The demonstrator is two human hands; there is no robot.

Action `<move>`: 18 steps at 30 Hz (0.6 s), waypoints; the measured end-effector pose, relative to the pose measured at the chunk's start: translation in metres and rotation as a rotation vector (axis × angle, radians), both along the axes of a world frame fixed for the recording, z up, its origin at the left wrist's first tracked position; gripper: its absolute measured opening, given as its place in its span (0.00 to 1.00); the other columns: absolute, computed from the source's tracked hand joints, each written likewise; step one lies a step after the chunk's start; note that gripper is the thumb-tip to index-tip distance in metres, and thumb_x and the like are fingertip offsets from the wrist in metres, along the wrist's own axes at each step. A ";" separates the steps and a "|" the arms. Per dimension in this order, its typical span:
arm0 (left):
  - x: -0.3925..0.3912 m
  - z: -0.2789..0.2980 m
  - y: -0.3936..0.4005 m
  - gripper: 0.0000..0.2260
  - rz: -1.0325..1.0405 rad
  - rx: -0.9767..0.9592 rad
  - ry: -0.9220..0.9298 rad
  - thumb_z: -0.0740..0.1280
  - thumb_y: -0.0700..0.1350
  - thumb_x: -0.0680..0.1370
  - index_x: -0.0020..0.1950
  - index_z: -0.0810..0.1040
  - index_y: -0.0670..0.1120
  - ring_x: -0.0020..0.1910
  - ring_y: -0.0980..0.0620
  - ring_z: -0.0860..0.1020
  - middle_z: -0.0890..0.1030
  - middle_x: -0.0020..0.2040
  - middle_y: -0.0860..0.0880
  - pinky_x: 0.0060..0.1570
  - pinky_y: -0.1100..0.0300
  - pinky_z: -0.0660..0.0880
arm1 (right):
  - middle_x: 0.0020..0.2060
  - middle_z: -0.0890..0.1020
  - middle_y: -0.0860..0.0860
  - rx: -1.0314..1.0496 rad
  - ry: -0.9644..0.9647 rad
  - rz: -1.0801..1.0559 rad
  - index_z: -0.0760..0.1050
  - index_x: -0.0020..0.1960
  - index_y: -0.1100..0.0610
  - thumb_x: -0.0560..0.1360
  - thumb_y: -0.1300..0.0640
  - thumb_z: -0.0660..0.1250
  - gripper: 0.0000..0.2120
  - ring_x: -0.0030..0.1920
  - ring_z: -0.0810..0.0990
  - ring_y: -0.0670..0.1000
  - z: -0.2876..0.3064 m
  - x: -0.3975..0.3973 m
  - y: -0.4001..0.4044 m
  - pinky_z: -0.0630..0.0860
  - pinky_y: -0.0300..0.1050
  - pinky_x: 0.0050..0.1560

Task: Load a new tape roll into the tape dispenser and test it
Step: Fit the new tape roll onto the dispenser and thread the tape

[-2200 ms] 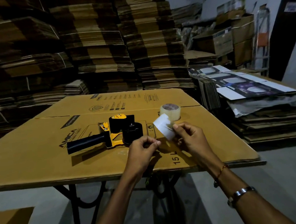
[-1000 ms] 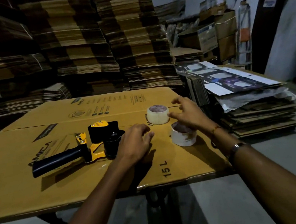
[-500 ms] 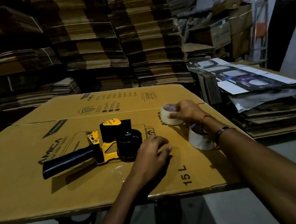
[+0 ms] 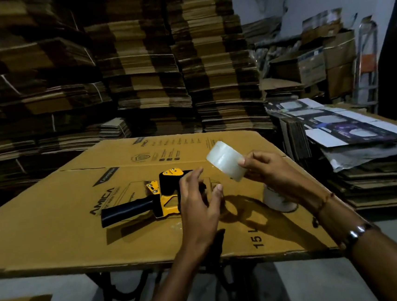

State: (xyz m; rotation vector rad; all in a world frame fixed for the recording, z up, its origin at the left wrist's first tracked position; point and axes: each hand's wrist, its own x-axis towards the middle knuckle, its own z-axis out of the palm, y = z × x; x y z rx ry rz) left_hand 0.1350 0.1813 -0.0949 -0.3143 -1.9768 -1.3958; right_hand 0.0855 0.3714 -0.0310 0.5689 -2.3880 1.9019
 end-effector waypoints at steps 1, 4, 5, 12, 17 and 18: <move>0.004 0.003 -0.003 0.20 0.005 0.003 0.020 0.67 0.50 0.79 0.70 0.69 0.51 0.64 0.57 0.71 0.67 0.66 0.54 0.58 0.60 0.75 | 0.53 0.84 0.52 -0.025 -0.008 0.016 0.81 0.46 0.57 0.72 0.45 0.72 0.14 0.58 0.82 0.54 -0.001 0.006 -0.002 0.78 0.55 0.62; 0.016 0.016 -0.015 0.17 0.030 -0.035 0.085 0.68 0.52 0.78 0.66 0.73 0.51 0.62 0.58 0.71 0.70 0.62 0.55 0.59 0.57 0.75 | 0.62 0.80 0.48 -0.054 -0.013 0.058 0.80 0.44 0.58 0.67 0.43 0.76 0.19 0.64 0.78 0.53 -0.004 0.026 -0.008 0.76 0.55 0.65; 0.020 0.019 -0.018 0.16 0.047 -0.071 0.104 0.67 0.53 0.78 0.64 0.74 0.51 0.61 0.58 0.71 0.71 0.61 0.55 0.57 0.56 0.76 | 0.65 0.78 0.47 -0.040 -0.001 0.057 0.80 0.42 0.56 0.66 0.42 0.77 0.18 0.67 0.76 0.52 -0.004 0.031 -0.010 0.74 0.56 0.66; 0.036 0.026 -0.034 0.09 0.161 -0.306 0.238 0.64 0.50 0.78 0.51 0.77 0.46 0.51 0.53 0.76 0.77 0.52 0.52 0.45 0.50 0.78 | 0.68 0.74 0.45 0.037 0.074 0.022 0.79 0.41 0.53 0.68 0.46 0.75 0.11 0.69 0.71 0.52 -0.003 0.061 -0.020 0.75 0.53 0.63; 0.045 0.031 -0.036 0.08 0.196 -0.348 0.250 0.62 0.49 0.79 0.50 0.76 0.46 0.48 0.54 0.76 0.76 0.50 0.52 0.43 0.52 0.77 | 0.68 0.73 0.45 0.041 0.069 0.020 0.78 0.42 0.55 0.69 0.47 0.74 0.12 0.65 0.73 0.51 0.002 0.075 -0.024 0.75 0.43 0.52; 0.046 0.033 -0.036 0.08 0.200 -0.345 0.249 0.62 0.49 0.79 0.51 0.76 0.46 0.48 0.54 0.75 0.76 0.50 0.52 0.43 0.53 0.77 | 0.68 0.73 0.45 0.040 0.070 0.022 0.78 0.42 0.54 0.67 0.46 0.73 0.13 0.65 0.73 0.50 0.003 0.077 -0.025 0.75 0.43 0.52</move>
